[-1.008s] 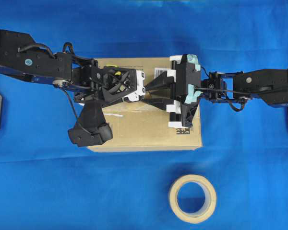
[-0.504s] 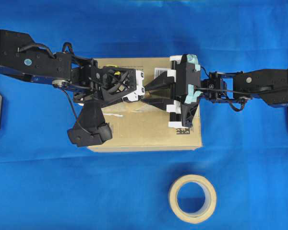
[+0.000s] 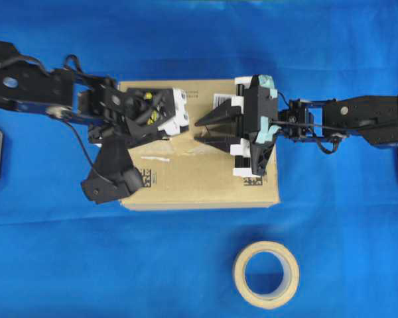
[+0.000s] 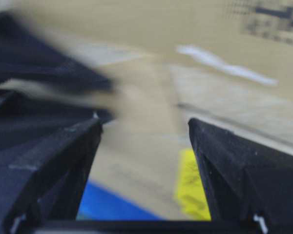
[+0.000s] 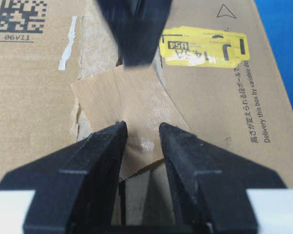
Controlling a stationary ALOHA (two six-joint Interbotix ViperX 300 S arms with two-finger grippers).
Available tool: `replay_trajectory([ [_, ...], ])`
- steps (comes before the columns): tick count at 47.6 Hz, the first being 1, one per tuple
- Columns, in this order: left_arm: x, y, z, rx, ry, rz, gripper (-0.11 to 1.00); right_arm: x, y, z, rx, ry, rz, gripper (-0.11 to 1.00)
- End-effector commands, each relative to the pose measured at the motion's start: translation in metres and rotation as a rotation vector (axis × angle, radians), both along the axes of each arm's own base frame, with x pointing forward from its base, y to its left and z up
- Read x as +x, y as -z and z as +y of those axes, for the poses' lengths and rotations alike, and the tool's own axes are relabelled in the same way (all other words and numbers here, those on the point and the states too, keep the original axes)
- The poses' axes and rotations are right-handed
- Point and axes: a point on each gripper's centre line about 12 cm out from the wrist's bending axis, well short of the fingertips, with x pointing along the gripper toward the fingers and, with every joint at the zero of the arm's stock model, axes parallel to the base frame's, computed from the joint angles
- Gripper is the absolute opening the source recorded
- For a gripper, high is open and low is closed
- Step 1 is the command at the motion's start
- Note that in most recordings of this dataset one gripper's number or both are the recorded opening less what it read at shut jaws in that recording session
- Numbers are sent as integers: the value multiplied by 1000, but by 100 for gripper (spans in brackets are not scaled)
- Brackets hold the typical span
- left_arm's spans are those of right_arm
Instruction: Apply tape along the seams of the closed cardboard box to seal it securely.
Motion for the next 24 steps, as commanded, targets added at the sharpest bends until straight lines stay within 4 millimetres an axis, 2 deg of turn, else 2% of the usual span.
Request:
replay_trajectory([
  [1,-1,-20,-4,-28,-23,-149,66,-2,-11,1,-3,-4,-31,38],
  [7,-3,-24,-10,-100,-76,-277,59,-6,-26,2,-7,-4,-67,38],
  [16,-6,-32,-13,-291,-215,-403,37,-8,-55,-1,-23,0,-165,34],
  [18,-6,-32,-13,-339,-249,-412,31,-9,-57,-3,-25,5,-177,30],
  [24,-8,-25,-13,-486,-363,-419,18,-8,-60,-9,-28,19,-196,5],
])
